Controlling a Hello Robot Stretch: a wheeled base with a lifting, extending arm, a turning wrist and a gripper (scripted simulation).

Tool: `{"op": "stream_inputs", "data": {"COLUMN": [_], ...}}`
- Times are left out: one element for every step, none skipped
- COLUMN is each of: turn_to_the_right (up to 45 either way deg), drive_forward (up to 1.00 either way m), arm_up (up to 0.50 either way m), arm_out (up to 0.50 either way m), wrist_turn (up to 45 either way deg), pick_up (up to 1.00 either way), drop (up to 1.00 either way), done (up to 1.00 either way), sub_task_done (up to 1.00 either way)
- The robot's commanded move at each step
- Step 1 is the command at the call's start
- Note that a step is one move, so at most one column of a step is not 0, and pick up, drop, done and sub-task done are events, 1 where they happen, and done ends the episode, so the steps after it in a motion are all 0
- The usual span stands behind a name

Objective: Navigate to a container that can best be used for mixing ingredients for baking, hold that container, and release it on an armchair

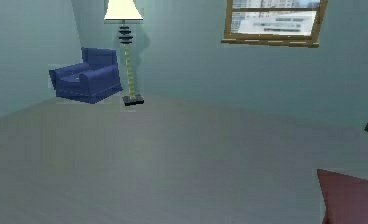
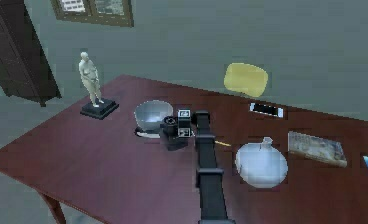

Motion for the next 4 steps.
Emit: {"op": "stream_inputs", "data": {"turn_to_the_right": [0.0, 0.0, 0.0, 0.0], "drive_forward": [0.0, 0.0, 0.0, 0.0], "arm_up": [0.18, 0.0, 0.0, 0.0], "arm_out": [0.0, 0.0, 0.0, 0.0], "wrist_turn": [0.0, -45.0, -45.0, -12.0], "pick_up": [0.0, 0.0, 0.0, 0.0], "drop": [0.0, 0.0, 0.0, 0.0], "done": [0.0, 0.0, 0.0, 0.0], "sub_task_done": [0.0, 0.0, 0.0, 0.0]}}
